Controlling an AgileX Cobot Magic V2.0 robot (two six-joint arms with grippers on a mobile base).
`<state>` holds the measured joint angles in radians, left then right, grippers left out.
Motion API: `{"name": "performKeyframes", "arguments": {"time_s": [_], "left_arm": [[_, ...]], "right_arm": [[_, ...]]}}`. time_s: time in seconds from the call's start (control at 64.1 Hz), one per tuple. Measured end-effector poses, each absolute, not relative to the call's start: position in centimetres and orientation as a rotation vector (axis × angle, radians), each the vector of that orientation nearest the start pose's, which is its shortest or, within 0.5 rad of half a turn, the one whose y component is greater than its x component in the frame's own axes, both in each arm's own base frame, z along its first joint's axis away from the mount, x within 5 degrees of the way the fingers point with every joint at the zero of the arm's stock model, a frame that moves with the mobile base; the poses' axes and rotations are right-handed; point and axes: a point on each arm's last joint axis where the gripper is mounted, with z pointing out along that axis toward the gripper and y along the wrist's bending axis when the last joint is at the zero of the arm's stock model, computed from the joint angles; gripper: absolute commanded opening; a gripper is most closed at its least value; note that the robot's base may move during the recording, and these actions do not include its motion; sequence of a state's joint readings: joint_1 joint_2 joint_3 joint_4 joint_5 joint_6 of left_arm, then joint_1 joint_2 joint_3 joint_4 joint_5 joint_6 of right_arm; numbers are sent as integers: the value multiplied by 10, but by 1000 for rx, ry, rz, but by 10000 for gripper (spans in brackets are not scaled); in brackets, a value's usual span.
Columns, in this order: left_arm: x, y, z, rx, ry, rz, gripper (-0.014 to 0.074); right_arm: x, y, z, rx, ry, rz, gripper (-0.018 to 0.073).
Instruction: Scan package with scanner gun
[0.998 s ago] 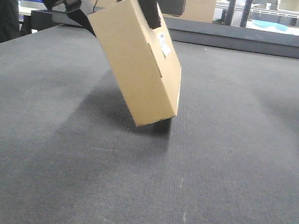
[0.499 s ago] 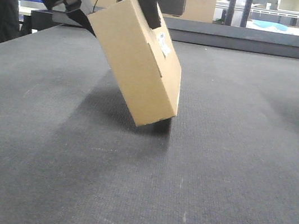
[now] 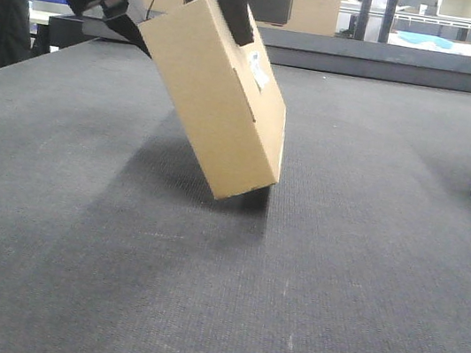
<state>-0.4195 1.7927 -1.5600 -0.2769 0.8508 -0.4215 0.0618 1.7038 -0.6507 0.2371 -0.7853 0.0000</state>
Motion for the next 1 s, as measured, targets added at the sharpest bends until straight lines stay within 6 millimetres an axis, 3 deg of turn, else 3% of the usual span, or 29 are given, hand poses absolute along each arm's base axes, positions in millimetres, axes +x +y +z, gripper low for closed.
{"name": "performKeyframes", "arguments": {"time_s": [0.187, 0.483, 0.655, 0.811, 0.998], "left_arm": [[358, -180, 302, -164, 2648, -638, -111], [358, -180, 301, -163, 2655, -636, -111], [358, -180, 301, -161, 2654, -632, -111], [358, -171, 309, -147, 2629, -583, -111], [353, -137, 331, -140, 2584, -423, -111]], "right_arm": [[325, 5, 188, 213, 1746, 22, 566], [323, 7, 177, 215, 1872, 36, 561], [320, 7, 181, 218, 1870, 40, 561], [302, 6, 187, 218, 1866, 41, 561], [269, 4, 185, 218, 1896, 39, 561]]}}
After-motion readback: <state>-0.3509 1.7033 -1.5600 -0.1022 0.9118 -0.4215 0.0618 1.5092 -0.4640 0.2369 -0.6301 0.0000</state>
